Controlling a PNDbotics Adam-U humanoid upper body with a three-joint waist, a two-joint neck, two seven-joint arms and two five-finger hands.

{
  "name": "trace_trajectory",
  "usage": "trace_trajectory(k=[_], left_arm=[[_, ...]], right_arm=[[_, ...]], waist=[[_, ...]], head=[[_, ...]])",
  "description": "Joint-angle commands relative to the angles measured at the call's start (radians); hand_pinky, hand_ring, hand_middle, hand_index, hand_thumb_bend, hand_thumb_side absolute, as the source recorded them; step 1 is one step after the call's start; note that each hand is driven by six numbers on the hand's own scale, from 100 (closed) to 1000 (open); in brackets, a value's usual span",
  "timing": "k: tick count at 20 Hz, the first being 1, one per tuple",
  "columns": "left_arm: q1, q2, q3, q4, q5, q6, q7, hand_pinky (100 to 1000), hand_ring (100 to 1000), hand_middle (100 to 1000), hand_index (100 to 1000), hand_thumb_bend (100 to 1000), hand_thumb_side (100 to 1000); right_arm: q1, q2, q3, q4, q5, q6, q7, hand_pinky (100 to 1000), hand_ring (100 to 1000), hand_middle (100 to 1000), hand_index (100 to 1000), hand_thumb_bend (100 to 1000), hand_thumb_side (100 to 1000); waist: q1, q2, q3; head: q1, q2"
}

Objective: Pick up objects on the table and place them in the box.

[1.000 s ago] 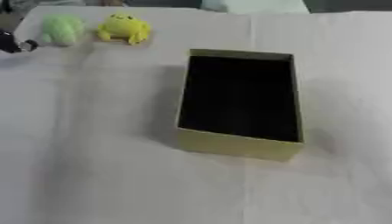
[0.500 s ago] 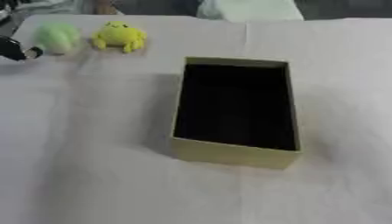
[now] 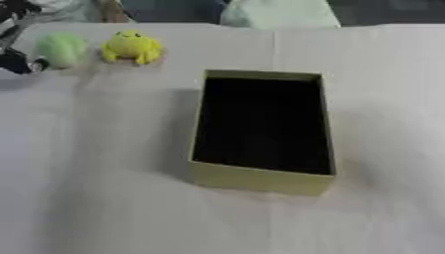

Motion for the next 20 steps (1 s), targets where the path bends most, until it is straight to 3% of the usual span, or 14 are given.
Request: trace_trajectory(k=[1, 20], left_arm=[[-0.025, 0.031, 0.007, -0.008, -0.012, 0.002, -0.014, 873, 906, 969, 986, 435, 100], [-0.039, 0.043, 0.015, -0.006, -0.025, -0.016, -0.068, 869, 905, 988, 981, 416, 100]], right_arm=[[-0.010, -0.027, -0.014, -0.016, 0.005, -0.001, -0.005, 770, 726, 691, 780, 100, 992], [-0.016, -0.032, -0.013, -0.016, 0.006, 0.003, -0.017, 765, 719, 682, 777, 147, 998]], waist=[[0.002, -0.017, -0.002], [0.003, 0.030, -0.015]], head=[[0.008, -0.016], [0.038, -0.035]])
